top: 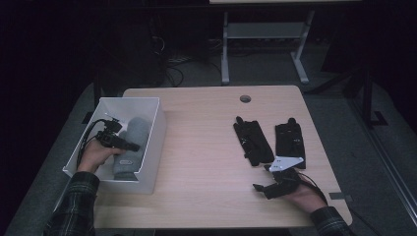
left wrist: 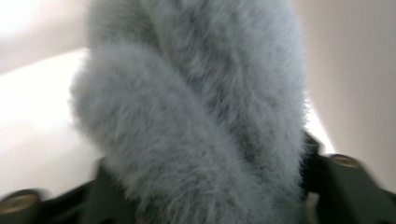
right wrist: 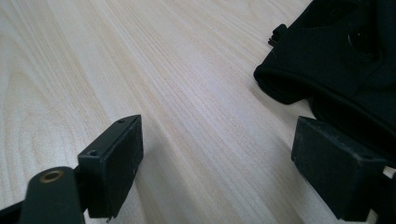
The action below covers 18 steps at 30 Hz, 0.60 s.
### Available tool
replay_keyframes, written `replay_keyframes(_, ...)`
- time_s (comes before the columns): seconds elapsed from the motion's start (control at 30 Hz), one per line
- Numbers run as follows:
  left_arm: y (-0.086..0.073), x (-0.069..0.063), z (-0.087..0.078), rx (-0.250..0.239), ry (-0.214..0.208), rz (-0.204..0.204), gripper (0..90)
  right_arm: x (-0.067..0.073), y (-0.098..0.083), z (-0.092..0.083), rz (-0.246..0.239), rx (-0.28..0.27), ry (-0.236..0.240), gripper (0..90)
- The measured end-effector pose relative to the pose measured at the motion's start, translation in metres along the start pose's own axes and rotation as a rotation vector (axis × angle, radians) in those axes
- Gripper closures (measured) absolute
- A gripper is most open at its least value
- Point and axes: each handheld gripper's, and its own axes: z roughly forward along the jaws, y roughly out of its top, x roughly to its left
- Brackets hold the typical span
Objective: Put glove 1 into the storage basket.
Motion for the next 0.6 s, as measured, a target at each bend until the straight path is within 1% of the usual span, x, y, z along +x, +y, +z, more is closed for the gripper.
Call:
replay_keyframes(0.03,0.000,0.000,-0.002,-0.009,0.018,0.002,33.9,0.000,0.000,0.000,0.000,0.000,0.000,16.7)
replay_keyframes(0.07,0.001,-0.001,-0.004,-0.025,0.031,0.000,29.7,0.000,0.000,0.000,0.000,0.000,0.000,16.7)
replay_keyframes(0.13,0.004,-0.003,-0.013,-0.055,0.066,-0.003,23.4,0.000,0.000,0.000,0.000,0.000,0.000,16.7)
replay_keyframes(0.17,0.004,-0.003,-0.013,-0.055,0.066,-0.003,21.4,0.000,0.000,0.000,0.000,0.000,0.000,16.7)
replay_keyframes(0.2,0.006,-0.004,-0.016,-0.065,0.077,-0.012,20.6,0.000,0.000,0.000,0.000,0.000,0.000,16.7)
replay_keyframes(0.23,0.009,-0.007,-0.019,-0.073,0.094,-0.006,18.8,0.000,0.000,0.000,0.000,0.000,0.000,16.7)
replay_keyframes(0.27,0.009,-0.007,-0.019,-0.073,0.094,-0.006,17.9,0.000,0.000,0.000,0.000,0.000,0.000,16.7)
replay_keyframes(0.3,0.011,-0.009,-0.022,-0.076,0.113,-0.003,17.9,0.000,0.000,0.000,0.000,0.000,0.000,16.7)
replay_keyframes(0.33,0.016,-0.012,-0.028,-0.091,0.145,0.001,16.3,0.000,0.000,0.000,0.000,0.000,0.000,16.7)
replay_keyframes(0.37,0.016,-0.012,-0.028,-0.091,0.145,0.001,16.1,0.000,0.000,0.000,-0.001,0.000,0.000,16.7)
replay_keyframes(0.4,0.018,-0.013,-0.031,-0.103,0.152,0.003,16.1,0.000,0.000,0.000,-0.001,0.000,0.000,16.7)
replay_keyframes(0.43,0.021,-0.015,-0.034,-0.112,0.163,-0.004,15.6,0.000,0.000,0.000,0.000,0.000,0.000,16.7)
replay_keyframes(0.47,0.023,-0.016,-0.037,-0.119,0.167,0.008,15.0,0.000,0.000,0.000,0.000,0.000,0.000,16.7)
replay_keyframes(0.5,0.027,-0.018,-0.043,-0.131,0.181,0.014,14.6,0.000,0.000,0.000,0.000,0.000,0.000,16.7)
replay_keyframes(0.57,0.031,-0.021,-0.050,-0.149,0.179,0.020,14.3,0.000,0.000,0.000,0.000,0.000,0.000,16.7)
replay_keyframes(0.6,0.031,-0.021,-0.050,-0.149,0.179,0.020,14.3,0.000,0.000,0.000,0.000,0.000,0.000,16.7)
